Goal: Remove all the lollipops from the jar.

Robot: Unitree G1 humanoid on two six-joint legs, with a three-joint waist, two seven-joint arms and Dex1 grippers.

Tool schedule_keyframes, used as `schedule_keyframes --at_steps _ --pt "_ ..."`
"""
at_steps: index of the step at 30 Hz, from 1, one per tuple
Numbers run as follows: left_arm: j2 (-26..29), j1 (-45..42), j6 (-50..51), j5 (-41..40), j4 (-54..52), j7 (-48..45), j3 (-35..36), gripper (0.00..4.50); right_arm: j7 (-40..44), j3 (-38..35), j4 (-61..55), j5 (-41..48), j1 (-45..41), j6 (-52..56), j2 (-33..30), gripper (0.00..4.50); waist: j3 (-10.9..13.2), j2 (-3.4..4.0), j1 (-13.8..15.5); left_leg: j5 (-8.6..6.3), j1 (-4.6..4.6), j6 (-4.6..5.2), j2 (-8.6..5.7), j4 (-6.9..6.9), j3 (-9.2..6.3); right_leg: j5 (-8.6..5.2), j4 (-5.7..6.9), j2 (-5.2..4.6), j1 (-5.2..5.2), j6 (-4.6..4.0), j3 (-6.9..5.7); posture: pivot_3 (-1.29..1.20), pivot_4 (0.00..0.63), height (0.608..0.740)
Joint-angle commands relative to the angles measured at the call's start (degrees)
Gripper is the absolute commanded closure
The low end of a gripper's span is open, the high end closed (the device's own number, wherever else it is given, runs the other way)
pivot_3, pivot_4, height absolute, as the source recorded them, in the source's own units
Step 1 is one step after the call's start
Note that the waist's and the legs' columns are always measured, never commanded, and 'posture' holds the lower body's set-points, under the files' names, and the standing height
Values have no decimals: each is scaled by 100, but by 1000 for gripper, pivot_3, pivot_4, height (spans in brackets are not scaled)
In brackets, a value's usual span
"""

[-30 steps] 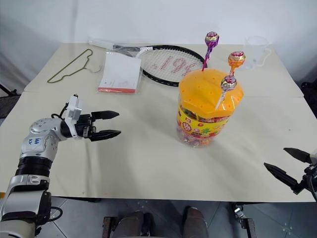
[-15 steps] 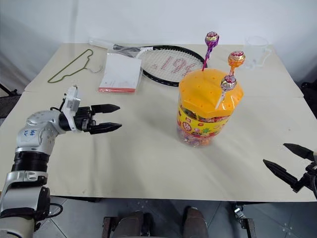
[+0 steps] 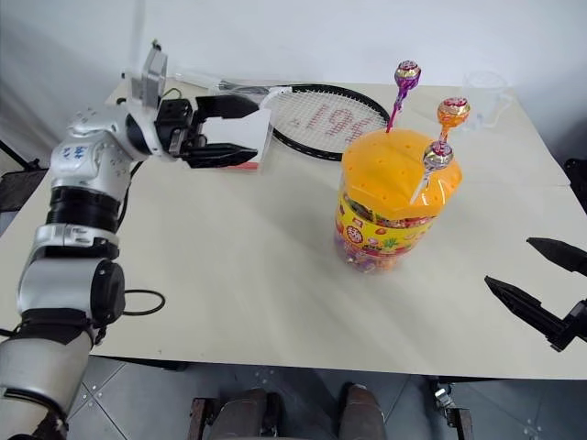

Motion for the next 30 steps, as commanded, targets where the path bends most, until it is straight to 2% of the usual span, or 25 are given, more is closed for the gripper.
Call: schedule_keyframes --at_steps 1,8,17,23,30 --pt "-214 -515 -426 121 515 -154 61 0 -203 -385 -406 317 102 48 125 18 4 -7 -5 0 0 0 0 0 0 0 -1 0 0 0 0 0 150 740" --pt "-911 -1330 -760 748 1573 568 -109 0 -762 -509 -846 642 233 -1 497 18 14 -25 2 -4 -4 7 -3 0 -1 4 -10 0 0 6 4 0 150 740" --pt "-1746 -1958 -586 869 2071 1576 149 0 -1101 -434 -1154 647 439 -237 866 18 21 -37 6 -10 -15 17 -5 0 -3 8 -26 0 -2 14 2 0 150 740" --pt "-2115 -2179 -468 974 2228 2117 244 0 -1250 -446 -1309 745 519 -387 975 18 22 -37 3 -11 -15 18 -6 0 -3 8 -28 0 -2 14 2 0 150 740" --pt "-2362 -2260 -335 1038 2266 2099 228 0 -1393 -427 -1442 768 624 -537 1062 18 22 -38 12 -12 -16 19 -6 0 -3 8 -31 0 -2 14 2 0 150 740"
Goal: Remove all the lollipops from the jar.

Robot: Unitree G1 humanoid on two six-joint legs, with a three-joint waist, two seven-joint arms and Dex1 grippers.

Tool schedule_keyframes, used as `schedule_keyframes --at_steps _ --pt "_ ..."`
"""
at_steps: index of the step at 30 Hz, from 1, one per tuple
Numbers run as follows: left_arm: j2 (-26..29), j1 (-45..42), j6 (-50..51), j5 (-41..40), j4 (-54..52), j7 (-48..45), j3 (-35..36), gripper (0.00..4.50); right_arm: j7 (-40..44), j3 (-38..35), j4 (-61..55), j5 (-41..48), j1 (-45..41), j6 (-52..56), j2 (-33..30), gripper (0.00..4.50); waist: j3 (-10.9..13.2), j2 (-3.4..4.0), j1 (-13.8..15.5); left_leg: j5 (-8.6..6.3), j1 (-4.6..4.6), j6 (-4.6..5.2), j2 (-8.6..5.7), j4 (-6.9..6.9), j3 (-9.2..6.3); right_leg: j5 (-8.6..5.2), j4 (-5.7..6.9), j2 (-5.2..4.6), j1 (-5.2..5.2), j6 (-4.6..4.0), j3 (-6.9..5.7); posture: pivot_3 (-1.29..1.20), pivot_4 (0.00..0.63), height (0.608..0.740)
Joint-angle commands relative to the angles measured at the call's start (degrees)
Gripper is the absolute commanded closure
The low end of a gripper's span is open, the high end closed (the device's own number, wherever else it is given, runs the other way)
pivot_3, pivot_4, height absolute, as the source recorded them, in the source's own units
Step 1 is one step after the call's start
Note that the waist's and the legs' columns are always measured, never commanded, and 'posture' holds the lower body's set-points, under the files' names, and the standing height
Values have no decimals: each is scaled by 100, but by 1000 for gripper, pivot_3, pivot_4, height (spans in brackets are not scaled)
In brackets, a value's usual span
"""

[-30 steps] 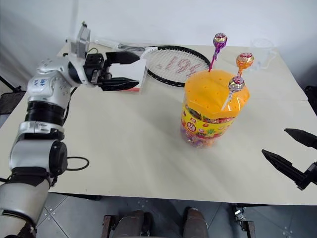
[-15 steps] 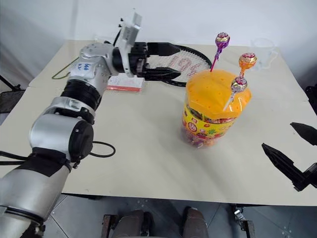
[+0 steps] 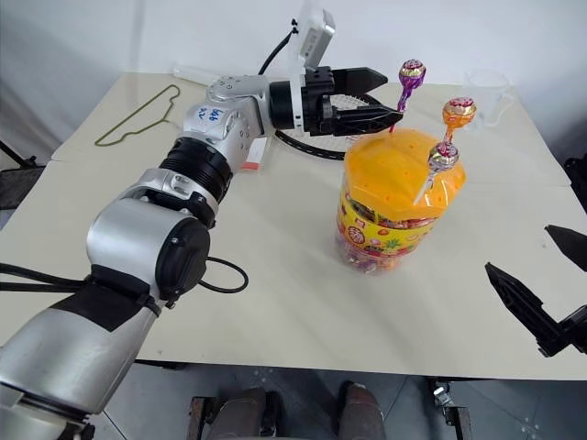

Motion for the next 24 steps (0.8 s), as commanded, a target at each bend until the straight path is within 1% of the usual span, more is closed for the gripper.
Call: schedule_keyframes --at_steps 1,2,3,5,13,16,17,24 --pt "-121 -260 53 66 -85 -47 57 0 -86 -108 -190 105 112 -196 72 18 0 0 9 0 -1 0 0 0 0 0 -1 0 0 0 0 0 150 740" --pt "-157 -255 -11 60 -95 -55 76 0 -103 -116 -203 122 126 -216 72 18 0 0 10 -1 -1 1 -1 0 0 0 -1 0 0 0 0 0 150 740" --pt "-186 -267 -12 91 -88 -66 60 391 -136 -136 -222 149 127 -238 55 0 0 0 9 -1 -1 2 -1 0 0 0 -2 0 0 1 0 0 150 740" --pt "-228 -303 39 133 -75 -53 48 880 -188 -169 -240 191 130 -272 23 0 0 0 5 -1 -2 2 -1 0 0 1 -5 0 0 2 0 0 150 740" --pt "-287 -479 124 88 -119 -59 223 3397 -317 -210 -246 217 130 -367 -45 0 0 0 3 -2 -2 3 -1 0 0 1 -6 0 0 2 1 0 150 740" --pt "-261 -577 155 100 -126 -23 280 4405 -366 -195 -241 199 107 -384 -73 0 0 0 9 -2 -6 3 -2 0 -1 2 -10 0 0 4 0 0 150 740" --pt "-248 -627 176 88 -121 35 317 4481 -377 -192 -237 204 102 -384 -86 0 0 0 8 -3 -6 4 -2 0 -1 3 -12 0 0 5 0 0 150 740" --pt "-116 -973 237 -3 -98 660 683 4481 -376 -183 -138 211 16 -362 -239 0 0 0 4 -4 -8 7 -2 0 -1 4 -17 0 0 8 1 0 150 740"
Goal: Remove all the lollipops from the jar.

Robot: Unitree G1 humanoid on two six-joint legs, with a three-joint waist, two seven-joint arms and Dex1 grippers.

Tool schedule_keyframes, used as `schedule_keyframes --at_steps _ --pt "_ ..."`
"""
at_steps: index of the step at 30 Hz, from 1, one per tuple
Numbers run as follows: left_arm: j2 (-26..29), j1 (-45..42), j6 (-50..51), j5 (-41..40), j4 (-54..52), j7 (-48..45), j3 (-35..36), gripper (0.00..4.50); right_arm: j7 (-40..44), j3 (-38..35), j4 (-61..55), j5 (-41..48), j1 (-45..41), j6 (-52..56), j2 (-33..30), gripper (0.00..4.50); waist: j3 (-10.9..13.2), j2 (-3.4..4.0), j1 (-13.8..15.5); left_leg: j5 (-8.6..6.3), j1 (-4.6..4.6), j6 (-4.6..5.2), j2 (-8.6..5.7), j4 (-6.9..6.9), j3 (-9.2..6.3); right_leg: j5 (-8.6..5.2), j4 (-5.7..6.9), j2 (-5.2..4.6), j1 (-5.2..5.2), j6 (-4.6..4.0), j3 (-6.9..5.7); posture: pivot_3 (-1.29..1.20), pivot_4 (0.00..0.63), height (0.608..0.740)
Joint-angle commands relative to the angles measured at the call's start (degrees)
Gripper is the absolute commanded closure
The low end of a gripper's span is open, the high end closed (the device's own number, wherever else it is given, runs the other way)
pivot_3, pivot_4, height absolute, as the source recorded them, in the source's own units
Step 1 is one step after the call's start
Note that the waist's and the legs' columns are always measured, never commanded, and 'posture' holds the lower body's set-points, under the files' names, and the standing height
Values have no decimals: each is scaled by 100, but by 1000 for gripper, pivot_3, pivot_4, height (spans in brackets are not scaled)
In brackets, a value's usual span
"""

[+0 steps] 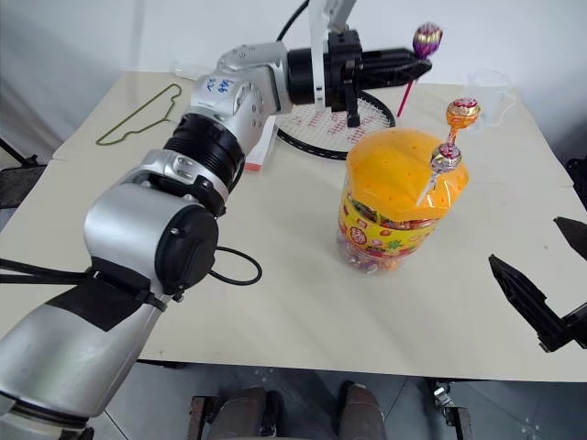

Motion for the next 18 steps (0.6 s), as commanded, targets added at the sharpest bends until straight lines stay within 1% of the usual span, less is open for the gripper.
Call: schedule_keyframes --at_steps 1,4,7,10,14,16,18 --pt "125 -342 -14 -110 -102 387 199 4481 -49 -149 24 92 -69 -121 -134 0 0 0 4 0 0 0 0 0 0 0 0 0 0 0 0 0 150 740" --pt "374 -454 80 -71 -106 805 294 4481 -67 -43 68 171 -216 -59 -256 0 0 0 -2 0 0 0 0 0 0 0 0 0 0 1 0 0 150 740" --pt "863 -375 635 244 -189 831 3 4481 -55 166 131 245 -431 49 -476 0 0 1 -55 0 1 0 0 0 0 0 2 1 -1 1 2 0 150 740" --pt "1215 -6 970 525 -343 776 -316 4481 84 116 231 450 -411 226 -665 0 -2 3 -45 0 6 0 -3 -4 0 0 5 2 -2 1 5 0 150 740" --pt "1679 588 1815 772 -598 975 -589 4481 659 -61 419 571 -199 403 -911 0 -1 2 -1 0 6 0 -4 -2 2 1 6 2 -1 3 9 0 150 740" --pt "1866 940 2236 859 -897 970 -731 4481 884 -127 554 579 -159 501 -1054 0 2 -3 0 0 4 0 -5 1 1 2 8 2 -1 4 8 0 150 740" --pt "2057 1411 2841 953 -1440 843 -975 4481 1048 -157 727 574 -200 578 -1210 0 3 -4 -11 0 2 0 -5 2 1 2 7 2 -1 5 8 0 150 740"
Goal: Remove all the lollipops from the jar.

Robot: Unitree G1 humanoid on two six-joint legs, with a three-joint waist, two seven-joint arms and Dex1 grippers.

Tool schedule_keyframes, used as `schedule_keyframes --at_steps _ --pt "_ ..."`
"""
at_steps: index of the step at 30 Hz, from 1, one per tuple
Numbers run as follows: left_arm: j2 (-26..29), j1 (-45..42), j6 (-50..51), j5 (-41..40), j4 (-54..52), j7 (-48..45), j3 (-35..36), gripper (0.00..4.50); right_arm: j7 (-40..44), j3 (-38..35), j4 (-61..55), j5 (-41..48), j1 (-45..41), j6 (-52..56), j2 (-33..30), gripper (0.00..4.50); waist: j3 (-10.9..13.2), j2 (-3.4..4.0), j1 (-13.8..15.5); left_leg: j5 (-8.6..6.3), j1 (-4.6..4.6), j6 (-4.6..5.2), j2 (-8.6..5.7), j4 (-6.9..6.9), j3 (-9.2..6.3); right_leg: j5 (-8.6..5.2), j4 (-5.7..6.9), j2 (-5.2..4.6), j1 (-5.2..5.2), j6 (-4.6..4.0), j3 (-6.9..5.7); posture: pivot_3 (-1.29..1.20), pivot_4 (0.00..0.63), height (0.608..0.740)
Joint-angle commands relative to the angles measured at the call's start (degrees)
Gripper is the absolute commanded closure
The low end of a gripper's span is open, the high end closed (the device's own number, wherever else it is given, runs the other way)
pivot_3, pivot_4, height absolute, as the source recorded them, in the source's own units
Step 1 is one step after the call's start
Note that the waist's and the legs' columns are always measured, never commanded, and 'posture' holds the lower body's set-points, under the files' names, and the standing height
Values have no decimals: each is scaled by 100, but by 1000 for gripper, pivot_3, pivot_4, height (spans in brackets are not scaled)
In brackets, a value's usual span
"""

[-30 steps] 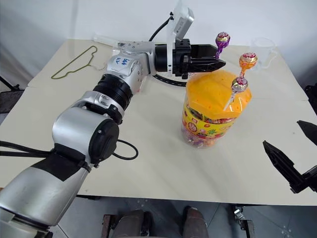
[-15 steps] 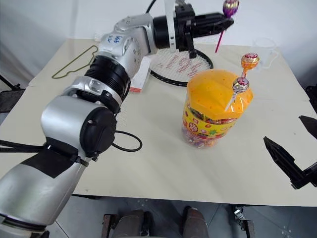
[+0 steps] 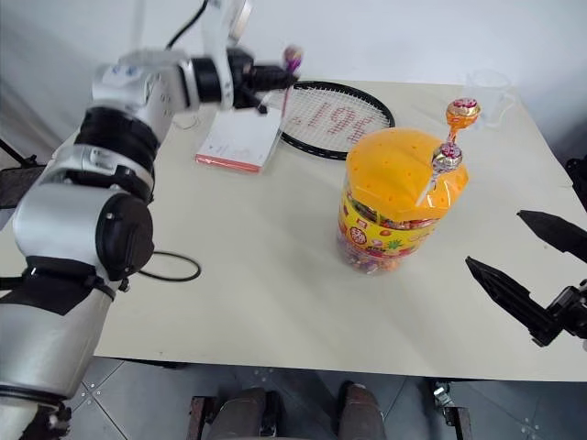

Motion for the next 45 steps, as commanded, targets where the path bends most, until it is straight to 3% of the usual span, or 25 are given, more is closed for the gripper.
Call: schedule_keyframes --at_steps 1,7,12,16,24,27,39,40,45 --pt "297 551 1063 160 -1225 -149 -400 4481 330 -266 290 75 -75 109 -276 0 0 0 -9 0 0 0 0 0 0 0 0 0 0 0 1 0 150 740" --pt "1068 2451 3277 77 -4109 -76 -895 4481 488 -106 625 -101 -400 227 -493 0 0 -1 -16 1 1 -1 2 2 -1 0 5 0 -2 0 4 0 150 740" --pt "1531 3502 4689 -241 -5590 118 -909 4481 523 51 669 -206 -566 297 -463 0 0 -1 18 1 3 -2 4 9 -1 0 15 0 -2 0 8 0 150 740" --pt "1676 3842 5209 -346 -5954 470 -847 4481 564 87 688 -261 -639 343 -441 0 -1 -3 38 1 2 -3 4 29 -7 0 30 -1 2 0 10 0 150 740" --pt "2287 3932 5616 -574 -5916 662 -1383 4481 636 311 829 -425 -903 333 -439 0 -1 -3 -29 -2 23 -9 9 35 -6 -4 56 0 2 -7 30 0 150 740" --pt "2375 3902 5612 -718 -5892 661 -1413 3816 665 338 846 -482 -954 327 -400 0 -1 -3 -10 -3 25 -9 10 35 -6 -4 59 0 2 -8 33 0 150 740" --pt "2892 3377 5171 -1168 -6115 297 -1514 192 753 96 865 -612 -965 331 -421 0 0 -5 0 -3 25 -9 9 39 -2 -4 62 0 2 -8 34 0 150 740" --pt "2936 3209 5019 -1272 -6118 152 -1424 10 754 22 830 -620 -955 338 -444 0 0 -6 8 -3 21 -9 9 40 -2 -4 63 -1 0 -8 32 0 150 740" --pt "2880 2812 4388 -1661 -5924 -313 -1036 10 636 -170 587 -499 -935 480 -491 0 -2 -5 9 -5 14 -11 9 51 0 -4 62 -1 1 -8 27 0 150 740"
